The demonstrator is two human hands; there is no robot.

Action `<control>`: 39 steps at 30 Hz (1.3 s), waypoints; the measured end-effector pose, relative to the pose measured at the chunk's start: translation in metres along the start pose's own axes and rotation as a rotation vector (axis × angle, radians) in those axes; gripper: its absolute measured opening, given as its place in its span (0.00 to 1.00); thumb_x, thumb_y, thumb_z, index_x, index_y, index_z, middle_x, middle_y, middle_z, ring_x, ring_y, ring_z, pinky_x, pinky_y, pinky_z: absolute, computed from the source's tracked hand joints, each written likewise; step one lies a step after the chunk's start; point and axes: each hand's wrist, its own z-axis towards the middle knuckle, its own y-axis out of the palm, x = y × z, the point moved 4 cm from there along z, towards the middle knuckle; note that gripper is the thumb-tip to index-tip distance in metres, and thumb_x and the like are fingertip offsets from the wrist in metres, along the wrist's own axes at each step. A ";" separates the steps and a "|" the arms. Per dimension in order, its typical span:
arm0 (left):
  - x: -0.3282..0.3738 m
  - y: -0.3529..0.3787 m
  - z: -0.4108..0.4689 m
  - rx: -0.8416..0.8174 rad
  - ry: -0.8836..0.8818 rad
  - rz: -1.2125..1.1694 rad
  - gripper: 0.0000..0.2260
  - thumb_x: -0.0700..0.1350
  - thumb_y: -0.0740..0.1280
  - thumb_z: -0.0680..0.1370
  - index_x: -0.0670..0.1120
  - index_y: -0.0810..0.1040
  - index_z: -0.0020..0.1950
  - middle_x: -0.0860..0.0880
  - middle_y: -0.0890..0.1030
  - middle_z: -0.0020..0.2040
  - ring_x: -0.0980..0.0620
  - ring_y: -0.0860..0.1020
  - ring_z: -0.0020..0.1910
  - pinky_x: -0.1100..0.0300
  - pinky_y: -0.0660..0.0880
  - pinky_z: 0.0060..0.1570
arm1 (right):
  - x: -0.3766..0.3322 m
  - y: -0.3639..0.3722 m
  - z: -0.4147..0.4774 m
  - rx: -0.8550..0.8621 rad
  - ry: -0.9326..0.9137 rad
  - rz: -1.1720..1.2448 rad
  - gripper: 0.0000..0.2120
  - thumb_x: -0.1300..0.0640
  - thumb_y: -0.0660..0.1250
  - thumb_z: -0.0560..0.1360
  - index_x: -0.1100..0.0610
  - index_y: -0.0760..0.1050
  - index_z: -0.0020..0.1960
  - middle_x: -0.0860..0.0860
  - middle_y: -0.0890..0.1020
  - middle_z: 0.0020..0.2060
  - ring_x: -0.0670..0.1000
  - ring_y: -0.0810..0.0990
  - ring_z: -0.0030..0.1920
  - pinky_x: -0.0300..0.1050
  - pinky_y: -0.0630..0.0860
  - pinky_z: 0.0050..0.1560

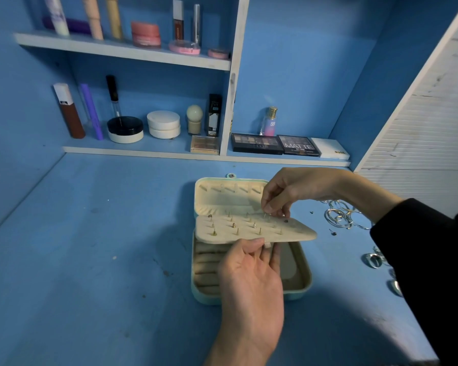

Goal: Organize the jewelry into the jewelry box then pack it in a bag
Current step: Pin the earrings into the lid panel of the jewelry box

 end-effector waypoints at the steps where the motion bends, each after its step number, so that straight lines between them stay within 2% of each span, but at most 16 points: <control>1: 0.000 0.001 -0.001 0.002 0.001 0.001 0.17 0.35 0.65 0.63 0.41 0.78 0.52 0.43 0.80 0.52 0.46 0.76 0.56 0.50 0.66 0.68 | 0.000 0.000 0.000 0.001 0.002 0.002 0.04 0.68 0.66 0.74 0.63 0.78 0.42 0.55 0.79 0.34 0.45 0.77 0.30 0.38 0.76 0.38; 5: 0.000 0.001 -0.001 0.011 0.006 -0.006 0.14 0.37 0.61 0.66 0.41 0.78 0.50 0.43 0.79 0.51 0.46 0.75 0.55 0.49 0.65 0.69 | 0.001 0.001 0.000 -0.002 -0.001 -0.008 0.05 0.69 0.66 0.74 0.62 0.79 0.41 0.55 0.79 0.34 0.46 0.77 0.31 0.40 0.76 0.39; 10: 0.000 0.000 0.000 -0.027 0.018 -0.025 0.16 0.36 0.65 0.62 0.42 0.79 0.49 0.43 0.80 0.50 0.46 0.76 0.54 0.50 0.66 0.68 | -0.001 0.001 -0.003 0.021 -0.034 -0.035 0.05 0.67 0.67 0.74 0.61 0.79 0.41 0.52 0.80 0.33 0.46 0.77 0.32 0.40 0.77 0.41; 13: -0.001 -0.001 0.001 -0.023 0.011 -0.029 0.18 0.37 0.65 0.62 0.42 0.79 0.51 0.43 0.80 0.51 0.46 0.76 0.54 0.50 0.65 0.69 | -0.002 0.002 -0.006 0.062 -0.060 -0.109 0.05 0.66 0.67 0.74 0.60 0.79 0.42 0.50 0.80 0.32 0.46 0.77 0.32 0.40 0.76 0.41; 16: -0.001 -0.002 0.001 -0.008 0.017 -0.023 0.19 0.36 0.65 0.62 0.42 0.79 0.52 0.43 0.79 0.52 0.46 0.75 0.54 0.51 0.65 0.68 | -0.004 0.004 -0.008 0.098 -0.079 -0.211 0.04 0.65 0.67 0.73 0.58 0.80 0.42 0.54 0.81 0.34 0.48 0.78 0.33 0.38 0.76 0.42; 19: -0.001 -0.002 0.002 -0.017 0.019 -0.025 0.21 0.37 0.66 0.61 0.42 0.78 0.54 0.43 0.79 0.53 0.46 0.75 0.55 0.51 0.67 0.66 | -0.007 0.006 -0.009 0.138 -0.103 -0.299 0.05 0.63 0.67 0.73 0.56 0.80 0.42 0.55 0.82 0.37 0.45 0.77 0.31 0.33 0.72 0.38; 22: -0.001 -0.003 0.003 -0.019 0.025 -0.021 0.22 0.38 0.66 0.60 0.43 0.79 0.55 0.43 0.79 0.55 0.46 0.75 0.55 0.52 0.68 0.64 | -0.009 0.009 -0.010 0.162 -0.133 -0.362 0.06 0.63 0.67 0.73 0.53 0.80 0.42 0.54 0.82 0.37 0.43 0.75 0.30 0.36 0.74 0.39; 26: -0.001 -0.003 0.003 -0.016 0.023 -0.019 0.19 0.38 0.65 0.61 0.43 0.79 0.52 0.43 0.79 0.53 0.46 0.75 0.55 0.52 0.67 0.65 | -0.009 0.008 -0.012 0.170 -0.142 -0.361 0.06 0.63 0.68 0.73 0.53 0.80 0.43 0.52 0.83 0.37 0.43 0.76 0.30 0.35 0.74 0.40; 29: 0.000 -0.004 0.003 -0.026 0.017 -0.017 0.21 0.38 0.66 0.62 0.42 0.78 0.54 0.42 0.80 0.55 0.45 0.75 0.57 0.51 0.66 0.67 | -0.008 0.005 -0.011 0.158 -0.124 -0.323 0.06 0.64 0.68 0.72 0.53 0.80 0.43 0.51 0.83 0.36 0.46 0.79 0.31 0.33 0.74 0.40; 34: -0.001 -0.004 0.003 -0.047 0.016 -0.016 0.21 0.38 0.66 0.61 0.42 0.80 0.54 0.42 0.80 0.54 0.45 0.76 0.57 0.51 0.67 0.66 | -0.011 0.007 -0.012 0.139 -0.114 -0.344 0.06 0.63 0.67 0.73 0.54 0.80 0.42 0.52 0.82 0.37 0.45 0.77 0.31 0.27 0.68 0.33; 39: -0.001 -0.005 0.003 -0.041 0.022 -0.006 0.23 0.37 0.67 0.60 0.42 0.79 0.55 0.43 0.79 0.55 0.46 0.75 0.55 0.52 0.67 0.65 | -0.015 0.011 -0.007 0.135 -0.105 -0.429 0.07 0.63 0.66 0.72 0.52 0.79 0.40 0.51 0.82 0.35 0.45 0.77 0.32 0.34 0.72 0.35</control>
